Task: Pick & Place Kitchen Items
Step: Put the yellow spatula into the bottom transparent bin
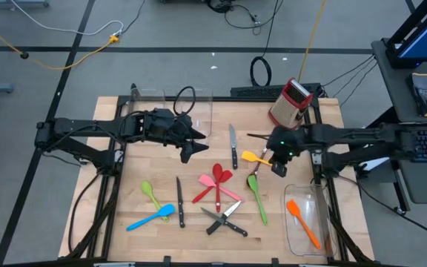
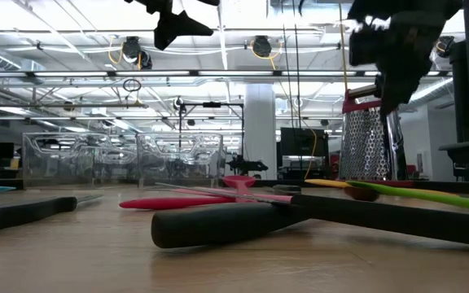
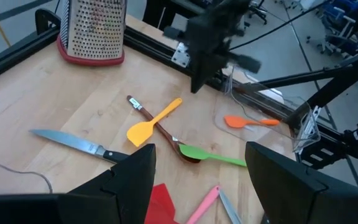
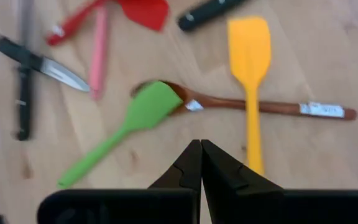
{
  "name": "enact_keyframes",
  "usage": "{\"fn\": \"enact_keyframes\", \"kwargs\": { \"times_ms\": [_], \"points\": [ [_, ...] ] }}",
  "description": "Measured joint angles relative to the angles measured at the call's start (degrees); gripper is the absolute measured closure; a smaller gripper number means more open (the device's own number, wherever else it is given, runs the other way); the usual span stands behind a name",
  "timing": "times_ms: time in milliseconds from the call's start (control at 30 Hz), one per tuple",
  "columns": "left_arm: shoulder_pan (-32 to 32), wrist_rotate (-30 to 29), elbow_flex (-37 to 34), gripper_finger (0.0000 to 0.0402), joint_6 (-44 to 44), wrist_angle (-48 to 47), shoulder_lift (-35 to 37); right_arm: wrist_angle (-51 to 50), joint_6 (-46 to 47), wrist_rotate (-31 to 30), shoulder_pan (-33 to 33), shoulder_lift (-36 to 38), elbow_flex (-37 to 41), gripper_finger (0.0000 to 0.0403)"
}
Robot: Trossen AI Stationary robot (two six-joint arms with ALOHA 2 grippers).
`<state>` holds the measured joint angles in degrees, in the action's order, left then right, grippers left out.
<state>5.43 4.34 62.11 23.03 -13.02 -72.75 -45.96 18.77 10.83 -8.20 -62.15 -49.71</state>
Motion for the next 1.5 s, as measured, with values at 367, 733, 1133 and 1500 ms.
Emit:
{"fn": "enact_keyframes", "kwargs": {
  "times_ms": [367,733,1133,1500],
  "points": [
    [0.0,0.02,0.0,0.0149,-0.13,0.0,0.0,0.4,-4.18,2.71,-4.03,-10.24,0.0,0.0378],
    [0.38,0.03,0.0,0.0149,-1.9,-0.04,0.0,2.76,-4.55,1.03,-5.81,-11.84,0.0,0.0267],
    [1.89,0.04,0.0,0.0149,-1.99,-0.05,0.0,3.3,-6.43,-2.05,-5.45,-15.96,-0.04,0.0234],
    [2.05,0.02,0.0,0.0149,-2.56,-0.39,0.0,3.1,-6.06,-3.23,-4.99,-19.35,-0.06,0.0238]
  ]
}}
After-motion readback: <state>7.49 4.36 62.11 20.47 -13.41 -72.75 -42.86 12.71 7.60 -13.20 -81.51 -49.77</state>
